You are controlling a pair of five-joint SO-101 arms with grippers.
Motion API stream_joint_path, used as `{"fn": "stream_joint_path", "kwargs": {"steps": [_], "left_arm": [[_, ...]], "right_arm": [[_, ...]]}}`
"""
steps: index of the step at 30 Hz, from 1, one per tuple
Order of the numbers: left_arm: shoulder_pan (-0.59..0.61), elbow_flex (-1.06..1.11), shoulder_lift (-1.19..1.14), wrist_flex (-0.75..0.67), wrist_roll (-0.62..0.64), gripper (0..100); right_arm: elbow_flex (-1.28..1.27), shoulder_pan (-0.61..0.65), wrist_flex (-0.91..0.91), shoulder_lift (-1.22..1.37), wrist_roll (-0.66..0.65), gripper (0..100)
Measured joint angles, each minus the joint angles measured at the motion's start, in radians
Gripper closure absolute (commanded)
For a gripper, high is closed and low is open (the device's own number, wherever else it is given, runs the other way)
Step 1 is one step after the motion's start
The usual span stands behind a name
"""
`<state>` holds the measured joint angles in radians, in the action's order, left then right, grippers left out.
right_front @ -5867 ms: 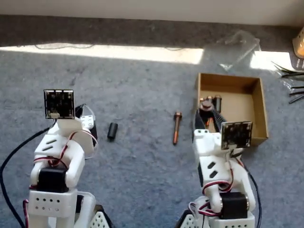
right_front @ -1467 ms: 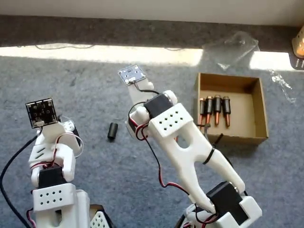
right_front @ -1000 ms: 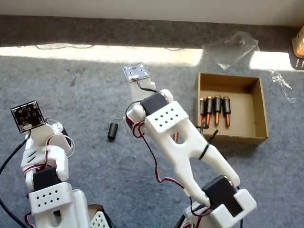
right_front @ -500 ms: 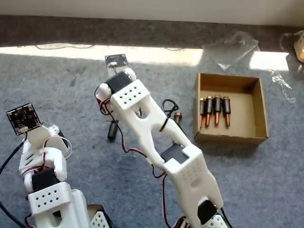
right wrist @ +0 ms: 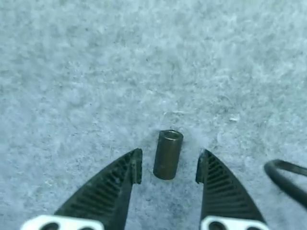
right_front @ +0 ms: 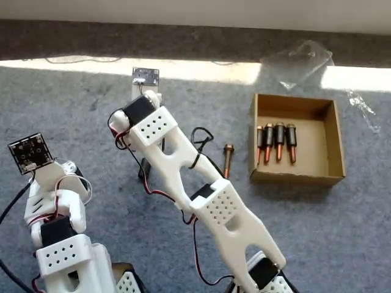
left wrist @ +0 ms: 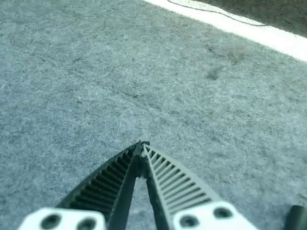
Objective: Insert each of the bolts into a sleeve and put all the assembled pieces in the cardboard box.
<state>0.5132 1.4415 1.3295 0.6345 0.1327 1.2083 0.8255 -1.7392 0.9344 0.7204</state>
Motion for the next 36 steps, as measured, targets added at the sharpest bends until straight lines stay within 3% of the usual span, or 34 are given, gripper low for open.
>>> {"fn": "stream_joint_path", "kwargs": {"steps": [36], "left_arm": [[0.0, 0.0, 0.0, 0.0, 0.0, 98]], "right_arm": [[0.008, 0.04, 0.048, 0.184, 0.103, 84.4]]}}
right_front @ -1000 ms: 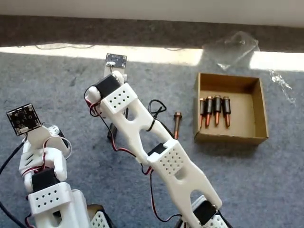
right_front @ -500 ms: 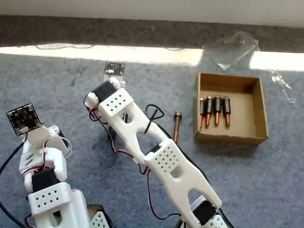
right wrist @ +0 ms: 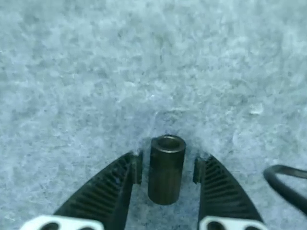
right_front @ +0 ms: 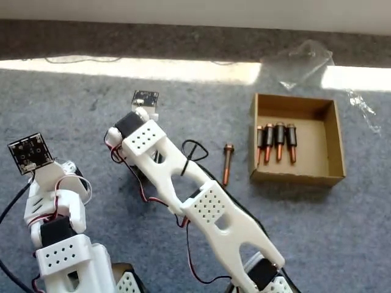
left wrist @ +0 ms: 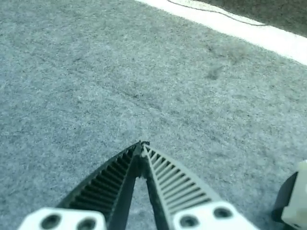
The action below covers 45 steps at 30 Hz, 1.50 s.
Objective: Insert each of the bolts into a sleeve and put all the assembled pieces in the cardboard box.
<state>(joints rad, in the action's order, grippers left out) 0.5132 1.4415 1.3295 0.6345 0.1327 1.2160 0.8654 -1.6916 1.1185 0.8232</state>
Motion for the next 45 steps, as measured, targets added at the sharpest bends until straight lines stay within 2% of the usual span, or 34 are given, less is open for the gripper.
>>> {"fn": "stream_joint_path", "kwargs": {"steps": [5, 8, 17, 20, 24, 32, 39, 45], "left_arm": [[0.0, 0.0, 0.0, 0.0, 0.0, 98], [0.0, 0.0, 0.0, 0.0, 0.0, 98], [0.0, 0.018, 0.0, 0.0, 0.0, 98], [0.0, 0.04, 0.0, -0.034, 0.0, 98], [0.0, 0.069, 0.0, -0.086, 0.0, 98], [0.0, 0.069, 0.0, -0.1, 0.0, 98], [-0.002, 0.069, 0.0, -0.1, 0.0, 98], [-0.077, 0.069, 0.0, -0.1, 0.0, 99]], "right_arm": [[0.002, -0.002, 0.009, 0.005, -0.002, 94.0], [0.002, -0.003, 0.026, 0.006, -0.054, 99.1], [0.002, -0.04, 0.032, 0.006, -0.106, 99.5], [0.058, -0.068, -0.021, 0.009, -0.118, 99.5], [0.143, -0.123, -0.049, 0.002, -0.203, 99.5], [0.155, -0.18, -0.052, -0.078, -0.361, 99.5], [-0.072, -0.23, -0.052, -0.344, -0.437, 99.5], [-0.319, -0.301, -0.052, -0.634, -0.526, 99.4]]}}
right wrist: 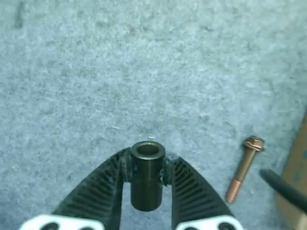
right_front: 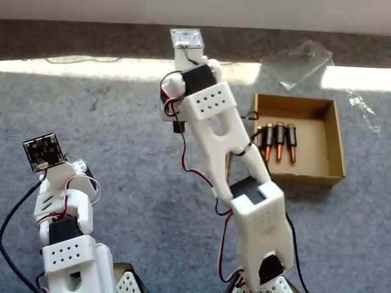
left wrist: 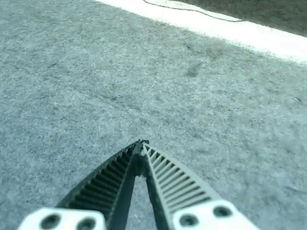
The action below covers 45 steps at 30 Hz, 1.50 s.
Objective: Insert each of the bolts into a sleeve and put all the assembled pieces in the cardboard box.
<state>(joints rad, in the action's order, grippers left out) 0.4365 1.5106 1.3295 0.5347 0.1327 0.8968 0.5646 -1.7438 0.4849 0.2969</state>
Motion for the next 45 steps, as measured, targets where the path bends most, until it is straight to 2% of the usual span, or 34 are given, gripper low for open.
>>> {"fn": "stream_joint_path", "kwargs": {"steps": [20, 25, 33, 37, 41, 45], "left_arm": [[-0.023, 0.0, 0.0, 0.0, 0.0, 99], [-0.023, 0.0, 0.0, 0.0, 0.0, 99], [-0.023, 0.0, 0.0, 0.0, 0.0, 99], [-0.023, 0.0, 0.0, 0.0, 0.0, 99], [-0.023, 0.0, 0.0, 0.0, 0.0, 98], [-0.038, 0.0, 0.0, 0.0, 0.0, 99]], "right_arm": [[-0.73, -0.138, 0.006, -0.776, -0.385, 99.4], [-1.022, -0.138, 0.164, -0.939, -0.434, 99.4], [-1.608, -0.14, 0.559, -1.229, -0.548, 99.4], [-1.869, -0.144, 0.741, -1.382, -0.562, 99.4], [-2.051, -0.183, 0.804, -1.51, -0.563, 99.4], [-2.082, -0.238, 0.835, -1.568, -0.528, 99.4]]}}
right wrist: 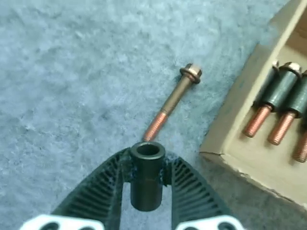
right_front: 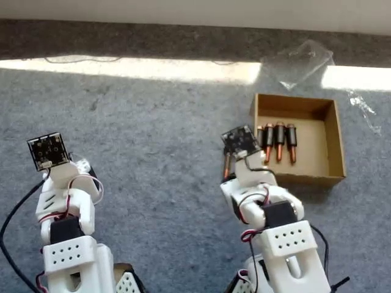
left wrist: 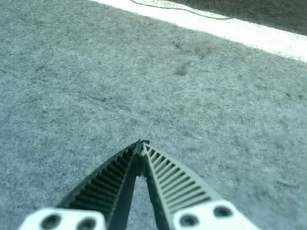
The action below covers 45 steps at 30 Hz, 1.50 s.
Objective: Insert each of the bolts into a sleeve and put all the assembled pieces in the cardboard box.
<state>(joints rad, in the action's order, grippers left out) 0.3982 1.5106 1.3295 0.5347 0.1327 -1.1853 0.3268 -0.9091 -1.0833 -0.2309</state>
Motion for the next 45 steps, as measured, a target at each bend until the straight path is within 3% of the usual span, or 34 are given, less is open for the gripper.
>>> {"fn": "stream_joint_path", "kwargs": {"steps": [12, 15, 20, 26, 37, 45], "left_arm": [[-0.02, 0.009, 0.0, 0.0, 0.0, 99], [-0.084, 0.009, 0.0, 0.003, -0.029, 99], [-0.256, -0.029, 0.0, 0.123, -0.14, 99], [-0.321, -0.083, 0.0, 0.152, -0.146, 99], [-0.488, -0.186, 0.0, 0.152, -0.152, 99], [-0.652, -0.325, -0.012, 0.252, -0.153, 99]], "right_arm": [[-0.098, -0.041, 0.147, -0.031, 0.046, 99.4], [-0.098, -0.041, 0.147, -0.031, 0.075, 99.4], [-0.098, -0.051, 0.147, -0.031, 0.118, 99.4], [-0.104, -0.123, 0.146, -0.155, 0.13, 99.4], [-0.242, -0.129, -0.02, -0.707, 0.149, 99.4], [-0.242, -0.124, -0.051, -0.746, 0.184, 99.4]]}}
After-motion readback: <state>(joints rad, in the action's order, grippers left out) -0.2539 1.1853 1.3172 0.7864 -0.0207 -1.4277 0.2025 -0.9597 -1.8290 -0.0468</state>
